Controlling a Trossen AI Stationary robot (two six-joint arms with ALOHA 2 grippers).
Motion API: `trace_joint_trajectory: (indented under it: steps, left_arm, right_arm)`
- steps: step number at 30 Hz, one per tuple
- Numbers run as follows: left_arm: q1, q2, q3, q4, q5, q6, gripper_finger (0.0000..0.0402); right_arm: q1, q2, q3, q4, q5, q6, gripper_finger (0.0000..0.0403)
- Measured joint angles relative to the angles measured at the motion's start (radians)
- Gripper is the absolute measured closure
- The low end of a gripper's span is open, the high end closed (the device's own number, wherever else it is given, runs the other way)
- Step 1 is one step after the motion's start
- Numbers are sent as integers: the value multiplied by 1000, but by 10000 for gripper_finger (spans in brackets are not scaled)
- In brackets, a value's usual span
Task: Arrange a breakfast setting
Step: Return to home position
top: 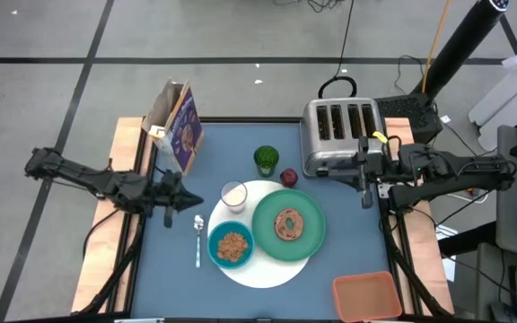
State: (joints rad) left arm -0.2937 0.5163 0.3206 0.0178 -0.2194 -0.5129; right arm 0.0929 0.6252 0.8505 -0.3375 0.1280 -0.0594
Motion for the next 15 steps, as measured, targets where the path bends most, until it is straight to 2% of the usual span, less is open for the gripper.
trace_joint_trajectory:
  steps: [4,9,15]
  left_arm:
    - [54,-116,0,-77,-2,156,387]
    - [116,-238,0,-197,-37,256,387]
    - [161,-322,0,-240,-46,399,387]
  right_arm:
    - [0,-25,0,-39,0,-6,327]
    - [0,-71,-26,-85,1,10,362]
    - [0,-188,-209,81,1,48,388]
